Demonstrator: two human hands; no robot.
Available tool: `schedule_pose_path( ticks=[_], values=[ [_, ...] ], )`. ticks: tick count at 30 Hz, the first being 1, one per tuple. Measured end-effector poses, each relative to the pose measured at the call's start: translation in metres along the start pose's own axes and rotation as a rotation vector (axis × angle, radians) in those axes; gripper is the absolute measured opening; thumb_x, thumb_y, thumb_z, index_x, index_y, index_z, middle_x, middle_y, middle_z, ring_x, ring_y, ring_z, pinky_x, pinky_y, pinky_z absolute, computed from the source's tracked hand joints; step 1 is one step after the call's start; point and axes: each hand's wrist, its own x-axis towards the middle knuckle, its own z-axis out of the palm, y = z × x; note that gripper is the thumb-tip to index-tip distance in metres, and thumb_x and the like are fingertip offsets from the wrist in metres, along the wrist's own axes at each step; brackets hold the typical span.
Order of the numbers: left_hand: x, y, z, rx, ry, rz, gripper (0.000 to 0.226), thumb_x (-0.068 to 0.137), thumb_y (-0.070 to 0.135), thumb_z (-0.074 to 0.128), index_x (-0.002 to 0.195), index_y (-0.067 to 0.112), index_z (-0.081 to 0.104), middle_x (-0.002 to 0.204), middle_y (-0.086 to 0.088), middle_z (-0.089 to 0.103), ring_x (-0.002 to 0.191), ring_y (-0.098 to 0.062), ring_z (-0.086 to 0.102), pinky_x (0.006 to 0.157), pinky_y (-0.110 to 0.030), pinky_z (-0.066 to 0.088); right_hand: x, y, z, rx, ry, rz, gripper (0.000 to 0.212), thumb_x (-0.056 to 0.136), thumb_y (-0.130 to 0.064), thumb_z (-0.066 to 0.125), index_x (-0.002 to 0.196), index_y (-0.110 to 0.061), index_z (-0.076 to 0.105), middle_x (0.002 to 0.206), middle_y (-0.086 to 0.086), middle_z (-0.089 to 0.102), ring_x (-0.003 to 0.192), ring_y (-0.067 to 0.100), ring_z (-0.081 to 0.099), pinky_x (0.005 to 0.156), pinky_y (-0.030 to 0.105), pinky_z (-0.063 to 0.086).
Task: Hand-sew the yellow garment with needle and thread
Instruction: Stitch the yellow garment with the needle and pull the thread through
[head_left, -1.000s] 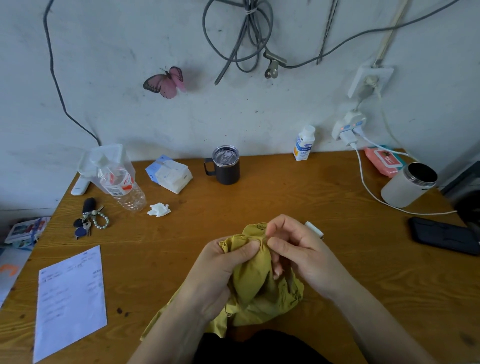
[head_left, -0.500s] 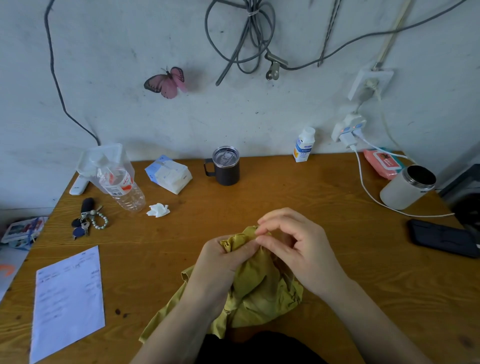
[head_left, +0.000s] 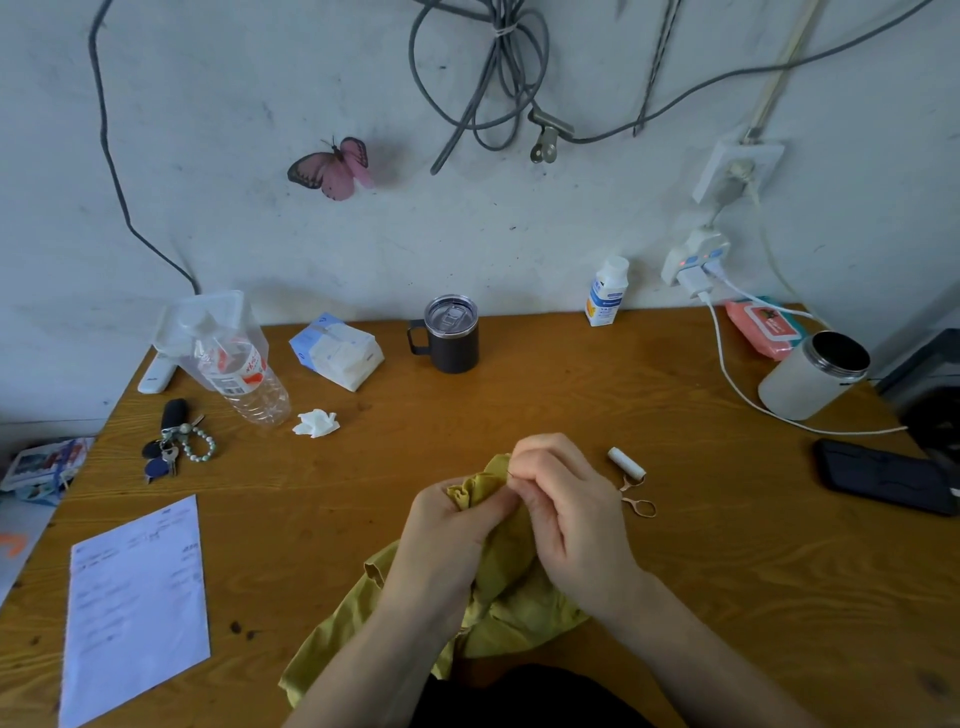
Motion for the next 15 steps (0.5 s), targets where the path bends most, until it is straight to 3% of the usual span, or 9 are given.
schedule_pose_path(
  ticks=[4, 7, 9, 12, 15],
  values=[
    [0.002, -0.003, 0.001, 0.031, 0.041, -0.02, 0.031, 0.09, 0.013, 0.062, 0.073, -0.013, 0.06, 0.069, -0.018, 0.06, 0.065, -0.029, 0.054, 0.058, -0.034, 0.048, 0.001, -0.01, 0.005, 0.038, 0.116, -0.038, 0.019, 0.093, -0.008, 0.045, 0.084, -0.003, 0.061, 0.089, 0.007, 0.061, 0.078, 0.011, 0.056, 0.063, 0.027, 0.051],
    [0.001, -0.01, 0.002, 0.04, 0.051, -0.056, 0.027, 0.089, 0.012, 0.064, 0.066, -0.004, 0.063, 0.066, -0.019, 0.059, 0.062, -0.028, 0.055, 0.054, -0.031, 0.047, 0.017, -0.016, 0.003, 0.157, 0.127, -0.062, 0.018, 0.095, -0.01, 0.043, 0.087, -0.007, 0.058, 0.086, 0.003, 0.061, 0.073, 0.003, 0.054, 0.064, 0.014, 0.046],
    [0.002, -0.011, 0.001, 0.033, 0.092, -0.041, 0.032, 0.09, 0.013, 0.063, 0.059, 0.005, 0.068, 0.063, -0.012, 0.067, 0.058, -0.025, 0.065, 0.053, -0.028, 0.052, 0.026, -0.017, -0.003, 0.434, 0.095, 0.21, 0.016, 0.096, -0.011, 0.042, 0.086, -0.011, 0.054, 0.074, 0.001, 0.062, 0.054, 0.0, 0.046, 0.05, 0.011, 0.038],
    [0.004, -0.006, -0.007, -0.022, 0.14, 0.007, 0.028, 0.091, 0.015, 0.06, 0.07, 0.004, 0.075, 0.077, -0.015, 0.075, 0.073, -0.028, 0.074, 0.065, -0.033, 0.059, 0.03, -0.006, -0.017, 0.879, 0.098, 0.733, 0.014, 0.092, -0.018, 0.044, 0.083, -0.011, 0.051, 0.058, -0.004, 0.051, 0.041, 0.003, 0.035, 0.037, 0.013, 0.028],
    [0.009, 0.001, -0.022, -0.054, 0.202, 0.049, 0.026, 0.092, 0.014, 0.06, 0.074, 0.002, 0.075, 0.083, -0.018, 0.075, 0.079, -0.033, 0.073, 0.073, -0.04, 0.059, 0.03, 0.009, -0.03, 1.063, 0.194, 0.933, 0.022, 0.096, -0.015, 0.039, 0.078, -0.011, 0.05, 0.051, -0.007, 0.041, 0.038, 0.004, 0.029, 0.034, 0.015, 0.023]
  ],
)
